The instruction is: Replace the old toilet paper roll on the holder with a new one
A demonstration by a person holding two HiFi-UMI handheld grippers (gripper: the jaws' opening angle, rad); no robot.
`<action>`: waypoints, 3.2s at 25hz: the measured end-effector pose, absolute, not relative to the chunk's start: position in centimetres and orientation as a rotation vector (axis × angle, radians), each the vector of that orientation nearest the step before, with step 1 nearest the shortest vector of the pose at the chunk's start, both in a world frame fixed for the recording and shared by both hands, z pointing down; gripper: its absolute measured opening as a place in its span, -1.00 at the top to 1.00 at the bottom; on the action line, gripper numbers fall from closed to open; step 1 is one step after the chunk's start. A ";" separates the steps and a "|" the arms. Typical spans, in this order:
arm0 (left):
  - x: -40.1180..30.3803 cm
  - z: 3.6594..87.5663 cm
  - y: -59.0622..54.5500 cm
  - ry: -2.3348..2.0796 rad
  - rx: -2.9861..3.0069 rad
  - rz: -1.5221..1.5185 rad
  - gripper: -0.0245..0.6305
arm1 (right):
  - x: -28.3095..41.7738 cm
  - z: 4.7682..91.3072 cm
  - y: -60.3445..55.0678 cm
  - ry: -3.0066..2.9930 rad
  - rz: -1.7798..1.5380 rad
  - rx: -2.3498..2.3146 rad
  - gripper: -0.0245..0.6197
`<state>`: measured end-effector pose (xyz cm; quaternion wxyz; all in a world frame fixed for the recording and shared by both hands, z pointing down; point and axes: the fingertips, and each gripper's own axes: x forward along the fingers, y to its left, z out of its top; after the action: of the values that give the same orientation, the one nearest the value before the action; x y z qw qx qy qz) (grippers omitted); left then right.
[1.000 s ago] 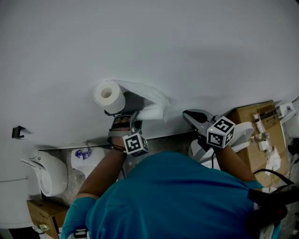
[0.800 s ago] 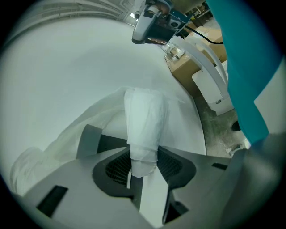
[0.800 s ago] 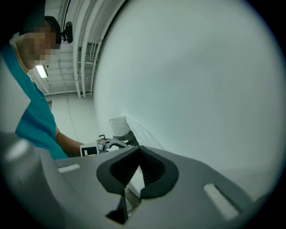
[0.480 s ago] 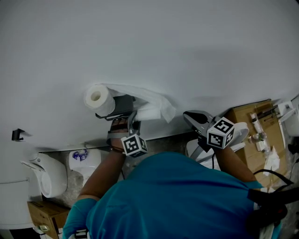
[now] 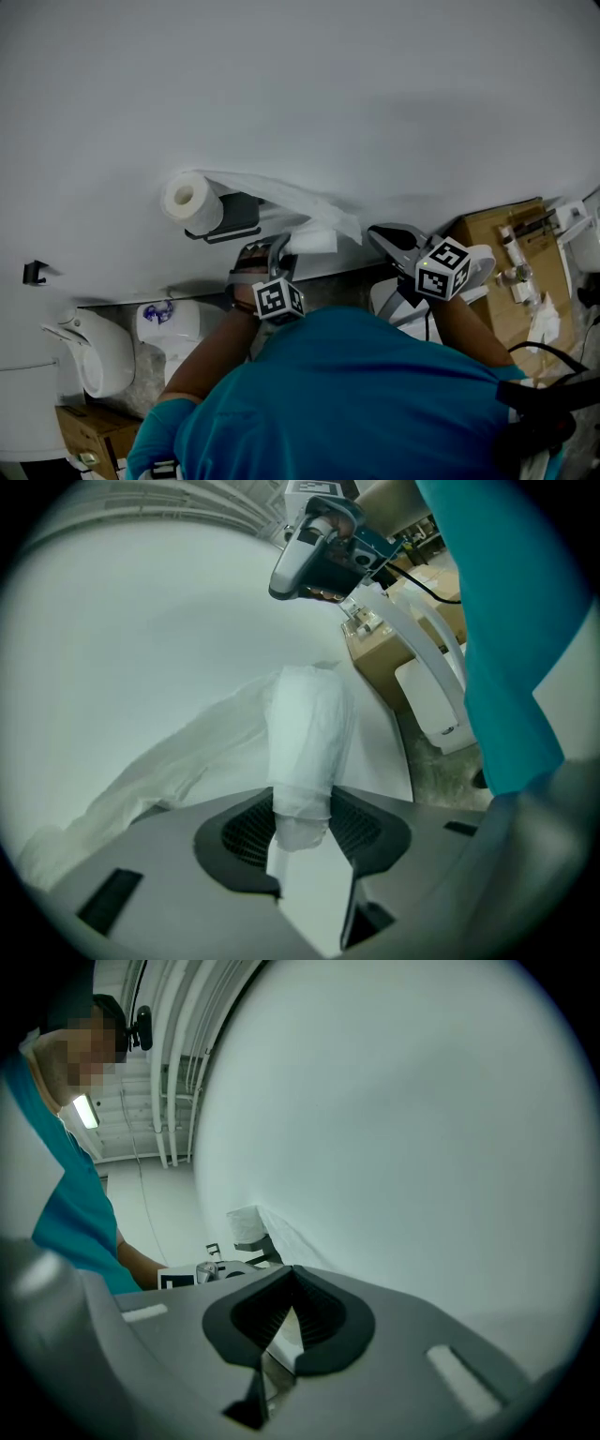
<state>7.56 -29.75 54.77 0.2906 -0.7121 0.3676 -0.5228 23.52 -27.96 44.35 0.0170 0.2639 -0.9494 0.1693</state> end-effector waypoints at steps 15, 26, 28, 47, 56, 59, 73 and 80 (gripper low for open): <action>-3.9 57.4 -23.7 1.213 -2.030 -1.455 0.40 | 17.2 42.4 -27.5 -2.956 0.429 0.730 0.92; -15.8 54.7 -21.7 1.221 -2.099 -1.414 0.40 | 5.1 34.8 -26.6 -2.955 0.096 0.636 0.91; -18.1 54.0 -21.8 1.225 -2.112 -1.400 0.40 | 2.3 33.3 -26.1 -2.924 -0.003 0.585 0.91; -30.0 50.5 -22.9 1.194 -2.159 -1.289 0.40 | -11.8 35.6 -29.5 -2.035 -0.382 0.326 0.26; -31.3 51.0 -22.9 1.185 -2.188 -1.260 0.40 | -11.2 38.1 -30.0 -1.826 -0.312 0.303 0.33; -31.5 50.8 -23.0 1.180 -2.188 -1.258 0.40 | -11.0 37.7 -29.8 -1.881 -0.282 0.329 0.37; -29.6 50.7 -23.9 1.124 -2.195 -1.255 0.41 | -3.8 33.0 -29.3 -2.339 -0.027 0.643 0.38; -27.4 50.6 -24.4 1.112 -2.188 -1.265 0.41 | 2.5 32.9 -29.9 -2.540 0.173 0.769 0.39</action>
<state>-27.38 -24.42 50.63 0.1893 -0.7781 0.3954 -0.4499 2.52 -29.92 32.86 0.2385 0.2809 -0.9275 0.0632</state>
